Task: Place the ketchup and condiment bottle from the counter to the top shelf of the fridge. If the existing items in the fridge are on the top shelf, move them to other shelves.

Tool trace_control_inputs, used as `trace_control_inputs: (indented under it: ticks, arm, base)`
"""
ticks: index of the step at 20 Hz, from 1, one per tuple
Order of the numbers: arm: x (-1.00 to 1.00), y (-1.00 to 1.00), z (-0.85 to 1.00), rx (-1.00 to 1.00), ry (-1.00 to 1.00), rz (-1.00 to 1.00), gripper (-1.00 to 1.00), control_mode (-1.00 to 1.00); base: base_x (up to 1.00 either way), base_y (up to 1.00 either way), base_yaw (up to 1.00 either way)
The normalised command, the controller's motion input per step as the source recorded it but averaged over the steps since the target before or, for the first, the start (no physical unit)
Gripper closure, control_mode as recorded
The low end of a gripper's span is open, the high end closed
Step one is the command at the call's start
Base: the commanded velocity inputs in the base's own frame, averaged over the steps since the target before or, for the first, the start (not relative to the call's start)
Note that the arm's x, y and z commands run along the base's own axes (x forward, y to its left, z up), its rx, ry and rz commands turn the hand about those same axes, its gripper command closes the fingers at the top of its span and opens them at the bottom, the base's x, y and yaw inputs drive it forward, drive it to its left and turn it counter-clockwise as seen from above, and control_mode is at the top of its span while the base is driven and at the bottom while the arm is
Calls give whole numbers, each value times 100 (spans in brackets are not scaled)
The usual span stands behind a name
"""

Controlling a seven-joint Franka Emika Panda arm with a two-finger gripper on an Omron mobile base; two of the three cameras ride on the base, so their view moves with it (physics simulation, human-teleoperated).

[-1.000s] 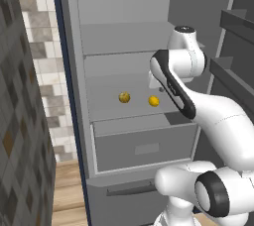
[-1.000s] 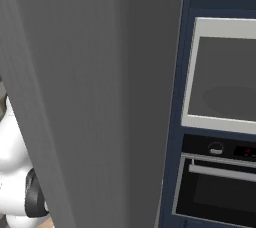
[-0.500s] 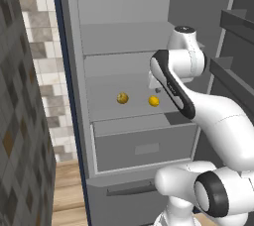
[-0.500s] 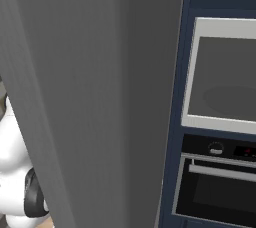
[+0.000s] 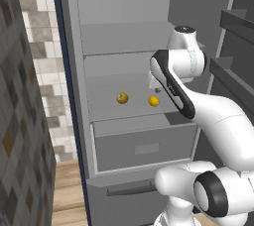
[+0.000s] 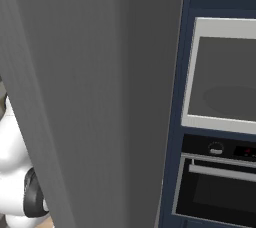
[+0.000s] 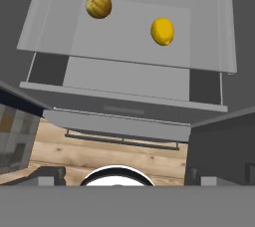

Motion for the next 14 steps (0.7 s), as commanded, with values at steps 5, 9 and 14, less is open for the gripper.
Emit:
trace_control_inputs:
  ticks: [5, 9, 14]
  arm:
    - [0, 0, 0, 0, 0, 0, -100, -100]
    - [-42, 19, 0, 0, -2, 9, -100, -100]
    - [-70, 18, 0, 6, 0, 15, -100, -100]
  base:
    - [0, 0, 0]
    - [0, 0, 0]
    - [0, 0, 0]
